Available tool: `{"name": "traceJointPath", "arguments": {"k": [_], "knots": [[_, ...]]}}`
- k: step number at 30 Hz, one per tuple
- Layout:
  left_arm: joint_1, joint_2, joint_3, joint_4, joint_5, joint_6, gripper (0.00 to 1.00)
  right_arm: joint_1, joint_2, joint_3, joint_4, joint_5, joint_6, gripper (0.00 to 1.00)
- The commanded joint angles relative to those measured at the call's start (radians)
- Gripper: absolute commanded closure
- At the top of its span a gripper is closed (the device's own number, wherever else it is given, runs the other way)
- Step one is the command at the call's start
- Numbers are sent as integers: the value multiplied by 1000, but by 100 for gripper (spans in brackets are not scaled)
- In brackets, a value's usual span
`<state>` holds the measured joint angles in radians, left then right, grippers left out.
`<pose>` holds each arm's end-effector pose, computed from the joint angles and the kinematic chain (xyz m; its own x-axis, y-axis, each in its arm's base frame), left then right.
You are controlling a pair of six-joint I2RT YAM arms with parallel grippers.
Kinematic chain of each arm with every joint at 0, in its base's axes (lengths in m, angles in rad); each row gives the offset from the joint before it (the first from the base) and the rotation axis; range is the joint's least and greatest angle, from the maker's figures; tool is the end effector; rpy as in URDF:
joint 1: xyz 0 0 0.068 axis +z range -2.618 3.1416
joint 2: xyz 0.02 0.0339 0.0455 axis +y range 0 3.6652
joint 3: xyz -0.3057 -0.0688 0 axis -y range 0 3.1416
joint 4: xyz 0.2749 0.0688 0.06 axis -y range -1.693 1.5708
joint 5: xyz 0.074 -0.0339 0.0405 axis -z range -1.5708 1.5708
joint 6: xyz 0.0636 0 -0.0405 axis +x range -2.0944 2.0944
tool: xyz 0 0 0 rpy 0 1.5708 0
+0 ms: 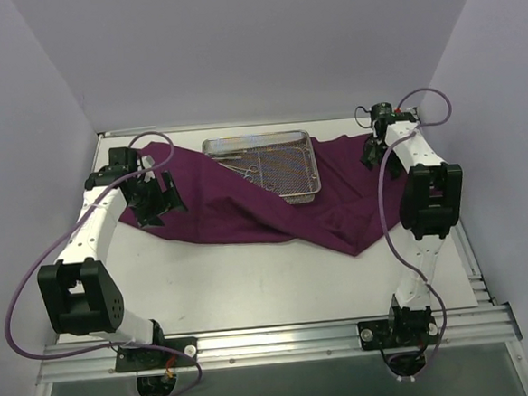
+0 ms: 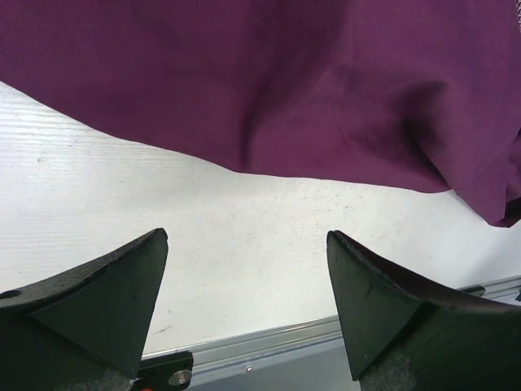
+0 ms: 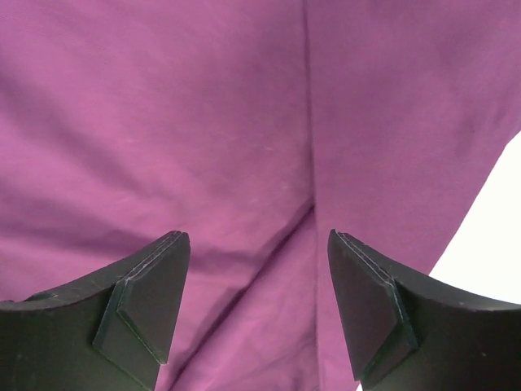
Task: Open and lay out the surgical kit
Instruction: Open the surgical kit at the center of the board.
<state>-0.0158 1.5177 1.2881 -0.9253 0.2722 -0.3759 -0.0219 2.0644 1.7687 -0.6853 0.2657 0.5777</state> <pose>0.3395 -0.0225 0.2909 -0.8962 -0.3395 -0.2855 -0.2206 0.8995 -0.3771 0.5201 -0.0281 0.2475 -0.6048 0.5403 -0.5851 0.5937 0.7955 0.1209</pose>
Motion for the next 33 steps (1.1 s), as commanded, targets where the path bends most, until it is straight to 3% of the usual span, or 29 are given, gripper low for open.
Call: {"name": "traceJointPath", "arguments": {"k": [1, 9, 16, 23, 28, 31, 33], "knots": [[8, 4, 48, -27, 41, 39, 12, -29, 3, -32, -82, 12, -6, 31], [8, 2, 70, -26, 73, -1, 12, -73, -24, -202, -39, 46, -38, 35], [8, 2, 76, -52, 70, 15, 12, -79, -19, -255, -26, 73, -35, 42], [8, 1, 76, -43, 82, 14, 12, -104, -150, -333, -33, 55, -1, 53], [8, -7, 74, -29, 99, 8, 12, -125, -200, -403, -40, 46, 1, 53], [8, -13, 73, -33, 102, 8, 12, -160, -231, -454, -48, 29, 2, 60], [8, -20, 65, -29, 107, 9, 12, -196, -262, -483, -48, 12, 2, 74]]}}
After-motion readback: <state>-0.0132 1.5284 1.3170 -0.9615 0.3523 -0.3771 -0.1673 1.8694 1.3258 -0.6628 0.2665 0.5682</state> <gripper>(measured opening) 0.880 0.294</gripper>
